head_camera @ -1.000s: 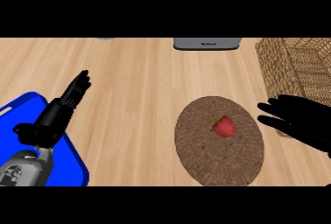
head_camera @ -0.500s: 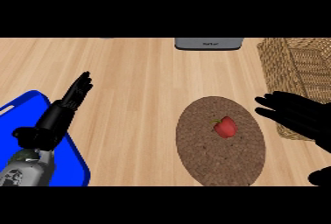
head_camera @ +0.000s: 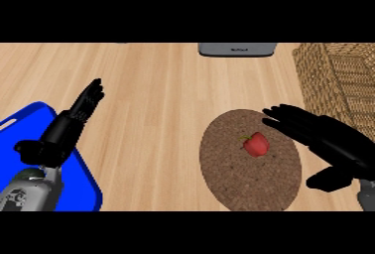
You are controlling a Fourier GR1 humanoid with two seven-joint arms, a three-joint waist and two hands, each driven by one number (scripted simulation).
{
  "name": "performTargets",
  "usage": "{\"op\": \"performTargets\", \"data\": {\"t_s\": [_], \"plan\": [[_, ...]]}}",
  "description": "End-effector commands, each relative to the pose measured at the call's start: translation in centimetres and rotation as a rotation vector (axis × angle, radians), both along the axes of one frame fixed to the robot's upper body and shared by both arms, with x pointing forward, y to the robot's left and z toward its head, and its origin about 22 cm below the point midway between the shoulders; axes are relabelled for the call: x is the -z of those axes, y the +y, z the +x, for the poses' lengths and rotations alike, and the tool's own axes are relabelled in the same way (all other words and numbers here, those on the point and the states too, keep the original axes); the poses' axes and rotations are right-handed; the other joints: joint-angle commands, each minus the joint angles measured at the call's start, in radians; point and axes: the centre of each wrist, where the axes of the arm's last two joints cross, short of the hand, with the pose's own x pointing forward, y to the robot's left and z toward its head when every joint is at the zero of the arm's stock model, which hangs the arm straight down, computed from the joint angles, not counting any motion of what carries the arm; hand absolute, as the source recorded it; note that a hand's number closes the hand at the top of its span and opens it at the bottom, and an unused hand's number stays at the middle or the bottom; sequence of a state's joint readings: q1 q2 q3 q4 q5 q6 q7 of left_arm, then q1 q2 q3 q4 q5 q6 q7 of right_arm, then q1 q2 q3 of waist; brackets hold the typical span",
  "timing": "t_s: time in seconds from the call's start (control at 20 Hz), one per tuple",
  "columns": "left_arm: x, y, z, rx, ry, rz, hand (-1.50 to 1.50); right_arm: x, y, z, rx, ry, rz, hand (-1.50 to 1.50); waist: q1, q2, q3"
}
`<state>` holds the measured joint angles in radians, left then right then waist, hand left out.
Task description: Pick the bell pepper from the placemat and place it in the basket
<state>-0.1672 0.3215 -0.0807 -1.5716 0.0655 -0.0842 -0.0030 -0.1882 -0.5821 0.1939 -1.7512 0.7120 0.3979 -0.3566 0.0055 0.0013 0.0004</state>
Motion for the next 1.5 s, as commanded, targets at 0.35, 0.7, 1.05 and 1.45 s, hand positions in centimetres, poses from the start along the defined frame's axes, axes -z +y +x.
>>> {"op": "performTargets", "data": {"t_s": [0.35, 0.7, 1.05, 1.45], "plan": [[-0.4, 0.7, -0.9, -0.014, -0.002, -0.007, 0.0, 5.2, 0.5, 2.5, -0.025, -0.037, 0.021, -1.5, -0.003, -0.002, 0.0], [0.7, -1.8, 0.3, -0.006, -0.011, 0.015, 0.0, 4.5, -0.1, 1.7, -0.078, -0.001, 0.068, -1.5, -0.007, -0.002, 0.0], [-0.3, -0.8, -0.3, -0.003, 0.01, 0.005, 0.0, 5.0, 2.9, 3.2, -0.029, -0.022, -0.008, -1.5, -0.003, -0.001, 0.0], [0.9, 0.1, 0.2, -0.016, -0.001, -0.006, 0.0, 8.3, 3.2, 0.6, -0.037, -0.047, -0.051, -1.5, -0.005, -0.001, 0.0]]}}
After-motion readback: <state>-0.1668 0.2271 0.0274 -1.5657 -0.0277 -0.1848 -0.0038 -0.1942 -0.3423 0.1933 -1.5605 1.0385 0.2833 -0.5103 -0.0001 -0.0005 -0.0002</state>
